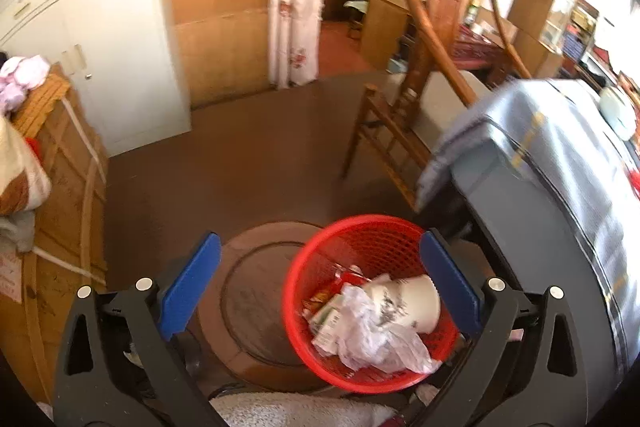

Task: Collect trash
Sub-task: 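Bring both tools back over the table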

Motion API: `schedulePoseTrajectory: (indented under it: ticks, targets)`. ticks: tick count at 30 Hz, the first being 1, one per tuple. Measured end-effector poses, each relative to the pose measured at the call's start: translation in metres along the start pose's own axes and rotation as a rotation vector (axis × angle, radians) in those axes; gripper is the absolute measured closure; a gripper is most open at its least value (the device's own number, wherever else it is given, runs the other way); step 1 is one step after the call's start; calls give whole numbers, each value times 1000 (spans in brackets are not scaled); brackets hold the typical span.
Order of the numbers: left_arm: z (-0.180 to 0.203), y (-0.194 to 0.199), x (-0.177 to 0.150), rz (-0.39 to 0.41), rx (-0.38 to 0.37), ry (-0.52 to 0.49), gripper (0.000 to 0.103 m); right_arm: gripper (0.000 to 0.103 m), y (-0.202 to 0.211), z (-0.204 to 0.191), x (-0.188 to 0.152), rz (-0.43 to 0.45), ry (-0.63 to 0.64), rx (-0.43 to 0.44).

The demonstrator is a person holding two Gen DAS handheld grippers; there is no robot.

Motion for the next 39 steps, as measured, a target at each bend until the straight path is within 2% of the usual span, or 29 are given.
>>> schedulePoseTrajectory:
  ticks: [5, 8, 10, 16, 20, 27, 39]
  targets:
    - [-31, -13, 7, -6, 82, 111, 7, 49, -45, -36, -8, -96, 32, 77]
    - [-49, -19, 9, -14, 98, 178, 7, 47, -73, -54, -12, -156, 60, 125]
    - [-54, -21, 10, -23, 96, 196, 7, 31, -83, -63, -12, -161, 72, 127]
    - [-51, -23, 10, -19, 124, 171, 7, 28, -86, -66, -9, -147, 70, 122]
    - [-44, -24, 6, -29, 108, 146, 7, 27, -75, -52, -11, -127, 31, 110]
    - [-28, -12, 4, -12, 67, 108, 7, 21, -35, -33, -16, -50, -6, 42]
    - [12, 41, 4, 101, -37, -16, 7, 15, 52, -6, -21, 116, -61, -72]
Point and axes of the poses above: each gripper's, at about its wrist camera, not at the fingertips, and y roughly against the way its jaws point, z to its right, x to its top, the point moved 3 cm from there along -y, roughly the way its jaws point, and after that the axes turned 3 degrees about z, right-handed, at the moved point
